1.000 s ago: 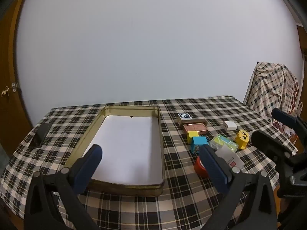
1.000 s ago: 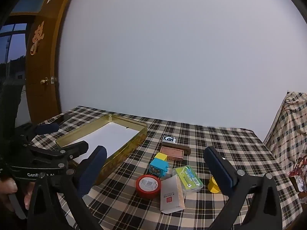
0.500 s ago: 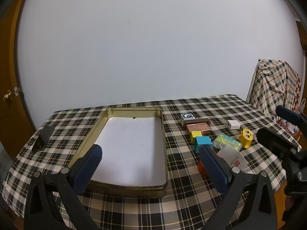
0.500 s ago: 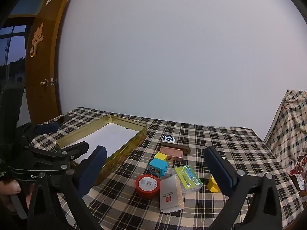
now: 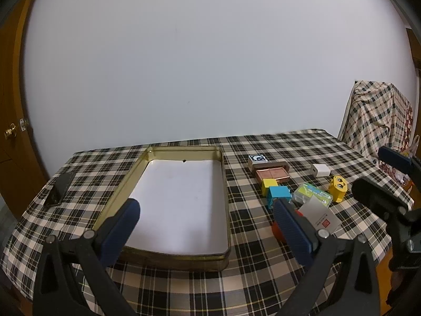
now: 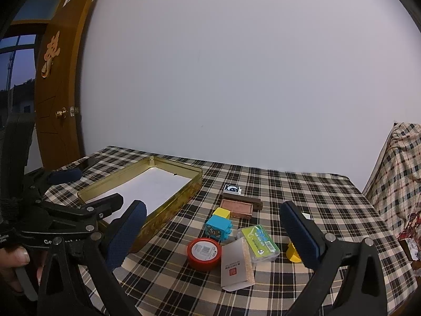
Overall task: Organize rigid objects
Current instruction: 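Move both tools toward the objects beside the gold tray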
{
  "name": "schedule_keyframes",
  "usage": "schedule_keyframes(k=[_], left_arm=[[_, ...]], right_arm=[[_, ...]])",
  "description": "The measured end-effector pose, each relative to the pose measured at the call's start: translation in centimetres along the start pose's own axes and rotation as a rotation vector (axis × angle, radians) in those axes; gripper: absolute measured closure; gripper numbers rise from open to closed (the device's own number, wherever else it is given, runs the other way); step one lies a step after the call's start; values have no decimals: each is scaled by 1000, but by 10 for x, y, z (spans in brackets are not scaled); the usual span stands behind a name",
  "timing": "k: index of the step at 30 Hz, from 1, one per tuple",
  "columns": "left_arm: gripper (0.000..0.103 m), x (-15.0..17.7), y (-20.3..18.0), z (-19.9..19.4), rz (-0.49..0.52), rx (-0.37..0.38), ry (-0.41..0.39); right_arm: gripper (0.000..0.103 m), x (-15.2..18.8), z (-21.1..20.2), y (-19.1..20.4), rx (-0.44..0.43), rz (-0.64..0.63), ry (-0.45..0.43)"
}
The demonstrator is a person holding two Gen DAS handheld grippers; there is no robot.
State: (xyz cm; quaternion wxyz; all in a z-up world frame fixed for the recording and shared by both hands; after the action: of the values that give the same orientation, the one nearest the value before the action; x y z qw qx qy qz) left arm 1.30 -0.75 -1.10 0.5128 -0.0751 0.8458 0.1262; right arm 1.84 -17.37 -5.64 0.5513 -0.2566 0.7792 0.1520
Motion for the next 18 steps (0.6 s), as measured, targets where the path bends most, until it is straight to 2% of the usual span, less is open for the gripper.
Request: schedule_keyframes(k=[18], left_arm=[[0, 7, -6, 3, 14, -9, 2]], right_arm=[[1, 8, 2, -6, 3, 16, 15]])
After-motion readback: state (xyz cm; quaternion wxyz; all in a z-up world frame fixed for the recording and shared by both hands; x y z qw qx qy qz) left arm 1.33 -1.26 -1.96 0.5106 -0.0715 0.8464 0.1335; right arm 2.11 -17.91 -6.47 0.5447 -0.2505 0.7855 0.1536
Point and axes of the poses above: each gripper's, at about its wrist camera, not at the fingertips, and z roughly the way its jaws point, y to its left, x to its underside, the point moved 1 cm from there along z, roughly the way its jaws point, and after that the axes turned 15 degrees about -x, right-handed, at the moved point
